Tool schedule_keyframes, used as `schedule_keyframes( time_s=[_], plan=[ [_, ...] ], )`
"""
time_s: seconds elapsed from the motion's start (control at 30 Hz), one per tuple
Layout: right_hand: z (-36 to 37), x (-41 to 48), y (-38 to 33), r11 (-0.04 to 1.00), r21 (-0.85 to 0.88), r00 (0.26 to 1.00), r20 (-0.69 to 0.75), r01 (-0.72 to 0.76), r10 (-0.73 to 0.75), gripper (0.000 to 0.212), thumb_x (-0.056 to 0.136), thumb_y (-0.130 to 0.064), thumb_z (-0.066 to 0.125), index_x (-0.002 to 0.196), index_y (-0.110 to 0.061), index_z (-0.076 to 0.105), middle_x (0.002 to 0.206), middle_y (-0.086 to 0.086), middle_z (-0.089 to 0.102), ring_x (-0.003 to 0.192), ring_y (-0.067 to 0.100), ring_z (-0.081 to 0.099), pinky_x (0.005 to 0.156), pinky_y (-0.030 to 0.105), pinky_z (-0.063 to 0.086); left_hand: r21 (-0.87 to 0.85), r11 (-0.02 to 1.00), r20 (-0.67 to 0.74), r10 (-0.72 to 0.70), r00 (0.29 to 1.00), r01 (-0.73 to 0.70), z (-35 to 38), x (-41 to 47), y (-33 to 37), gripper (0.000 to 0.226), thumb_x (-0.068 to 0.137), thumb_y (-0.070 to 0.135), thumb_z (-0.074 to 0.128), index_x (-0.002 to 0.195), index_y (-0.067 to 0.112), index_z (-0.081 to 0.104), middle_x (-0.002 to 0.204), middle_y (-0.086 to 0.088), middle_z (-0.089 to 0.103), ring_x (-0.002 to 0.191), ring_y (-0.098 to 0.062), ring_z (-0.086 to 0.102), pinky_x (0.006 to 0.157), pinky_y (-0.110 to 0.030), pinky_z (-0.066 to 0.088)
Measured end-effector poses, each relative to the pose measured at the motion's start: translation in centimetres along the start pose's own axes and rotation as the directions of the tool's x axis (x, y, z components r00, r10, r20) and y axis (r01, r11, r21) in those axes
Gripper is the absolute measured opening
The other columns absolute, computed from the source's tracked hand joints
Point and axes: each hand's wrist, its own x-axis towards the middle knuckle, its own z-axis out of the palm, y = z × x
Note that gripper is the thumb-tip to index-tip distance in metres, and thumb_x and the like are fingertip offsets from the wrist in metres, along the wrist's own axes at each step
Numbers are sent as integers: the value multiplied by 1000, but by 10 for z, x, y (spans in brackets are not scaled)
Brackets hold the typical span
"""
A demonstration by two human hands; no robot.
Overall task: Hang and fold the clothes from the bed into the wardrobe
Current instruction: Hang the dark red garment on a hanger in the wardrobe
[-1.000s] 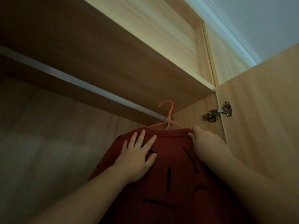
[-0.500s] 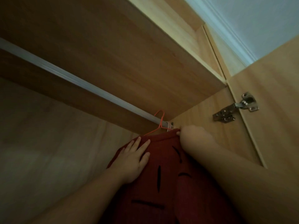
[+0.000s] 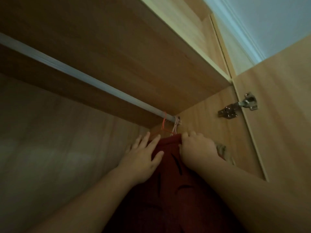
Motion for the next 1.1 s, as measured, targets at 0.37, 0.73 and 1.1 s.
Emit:
schedule_keyframes(
  time_s=[0.37,0.73,1.1],
  plan=[
    [-123,-241,50,990,-142,968,247,1,34,66,93,-52,31,154,-28,23,160,-1,31,146,23,27,107,43,37,-211,954,103,237,966,-212,-11,-169,142,77,83,71,8,155,44,2,167,8,9,153,-16,1,124,-43,11],
    [-289,-545,160,819,-449,734,408,-357,543,66,97,-51,38,156,-29,22,162,-1,28,150,22,21,117,45,30,-598,723,258,582,771,-345,-2,-373,355,74,91,67,16,156,39,-3,168,4,6,153,-19,-6,124,-44,6],
    [-441,-770,264,537,-631,387,374,-560,843,65,96,-46,45,155,-27,25,163,1,23,152,24,15,120,46,23,-821,531,359,766,533,-210,-23,-553,625,75,94,66,25,157,36,-3,168,1,-3,153,-22,-9,123,-45,3]
  ],
)
